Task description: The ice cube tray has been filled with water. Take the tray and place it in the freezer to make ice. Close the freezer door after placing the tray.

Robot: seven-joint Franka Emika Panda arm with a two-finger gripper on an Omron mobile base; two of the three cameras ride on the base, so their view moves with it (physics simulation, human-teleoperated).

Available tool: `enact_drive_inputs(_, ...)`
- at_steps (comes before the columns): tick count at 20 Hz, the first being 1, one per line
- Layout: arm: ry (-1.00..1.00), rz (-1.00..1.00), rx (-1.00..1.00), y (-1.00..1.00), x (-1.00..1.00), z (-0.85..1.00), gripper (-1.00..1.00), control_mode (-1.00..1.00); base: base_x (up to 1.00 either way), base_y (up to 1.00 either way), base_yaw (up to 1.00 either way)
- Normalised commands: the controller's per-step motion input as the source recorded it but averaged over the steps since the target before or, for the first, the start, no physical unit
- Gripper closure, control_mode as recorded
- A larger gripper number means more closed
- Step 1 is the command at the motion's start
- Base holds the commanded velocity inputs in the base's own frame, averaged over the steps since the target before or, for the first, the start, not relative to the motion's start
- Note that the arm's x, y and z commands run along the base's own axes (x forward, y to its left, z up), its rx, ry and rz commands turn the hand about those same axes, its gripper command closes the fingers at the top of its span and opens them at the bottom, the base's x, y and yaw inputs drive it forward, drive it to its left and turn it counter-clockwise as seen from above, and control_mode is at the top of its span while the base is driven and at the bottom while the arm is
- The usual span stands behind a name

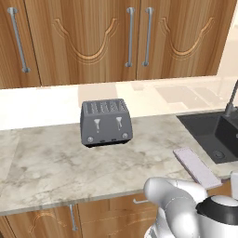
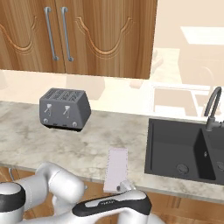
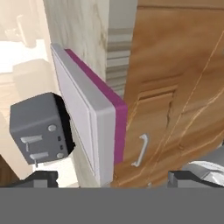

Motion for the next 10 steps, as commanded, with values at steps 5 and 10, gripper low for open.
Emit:
enact_drive_inputs(5, -0.12, 0.00, -0.05, 0.21, 0.17, 0.00, -1.00, -1.00, 0.00, 0.00, 0.00)
enact_drive_inputs(10, -0.05, -0.02, -0.04, 0.20, 0.23, 0.00, -1.00, -1.00, 0.00, 0.00, 0.00)
